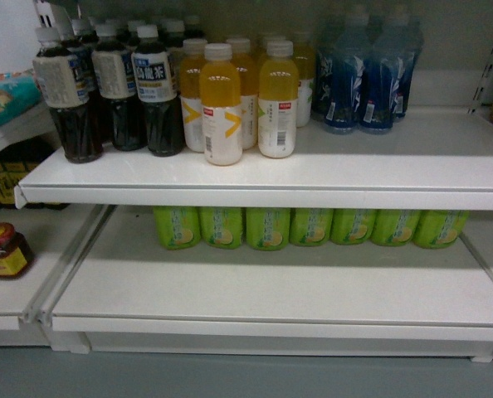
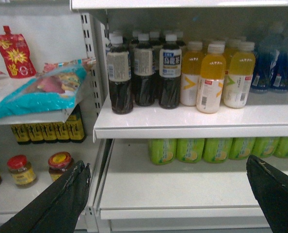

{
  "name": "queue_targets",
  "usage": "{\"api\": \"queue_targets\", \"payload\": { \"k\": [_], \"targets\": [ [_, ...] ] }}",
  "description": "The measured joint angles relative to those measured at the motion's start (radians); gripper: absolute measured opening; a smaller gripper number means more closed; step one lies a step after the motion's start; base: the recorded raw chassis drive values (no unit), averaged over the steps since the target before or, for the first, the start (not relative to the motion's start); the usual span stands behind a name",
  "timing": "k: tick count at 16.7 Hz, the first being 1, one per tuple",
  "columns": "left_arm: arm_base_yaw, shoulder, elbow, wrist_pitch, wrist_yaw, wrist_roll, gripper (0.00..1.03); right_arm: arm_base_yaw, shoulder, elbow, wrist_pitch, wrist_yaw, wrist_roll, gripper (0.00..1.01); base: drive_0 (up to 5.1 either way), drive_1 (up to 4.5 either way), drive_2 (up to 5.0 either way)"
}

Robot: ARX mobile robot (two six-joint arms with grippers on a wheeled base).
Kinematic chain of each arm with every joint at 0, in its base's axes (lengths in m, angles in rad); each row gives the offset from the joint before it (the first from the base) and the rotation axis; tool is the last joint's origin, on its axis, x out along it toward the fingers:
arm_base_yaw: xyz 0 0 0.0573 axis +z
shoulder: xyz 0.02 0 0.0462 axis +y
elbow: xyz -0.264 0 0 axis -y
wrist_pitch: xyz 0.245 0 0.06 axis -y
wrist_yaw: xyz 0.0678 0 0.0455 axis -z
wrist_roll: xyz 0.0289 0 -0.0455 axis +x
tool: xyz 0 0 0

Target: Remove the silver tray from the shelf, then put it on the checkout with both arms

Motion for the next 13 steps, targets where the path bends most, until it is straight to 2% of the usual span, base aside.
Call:
{"api": "queue_targets", "payload": {
  "k": [13],
  "targets": [
    [0.0,0.0,0.0,0.002,0.002,0.0,0.98,0.0,0.0,0.0,0.002,0.002,0.001,0.98,0.0,0.0,0.0]
  ]
}}
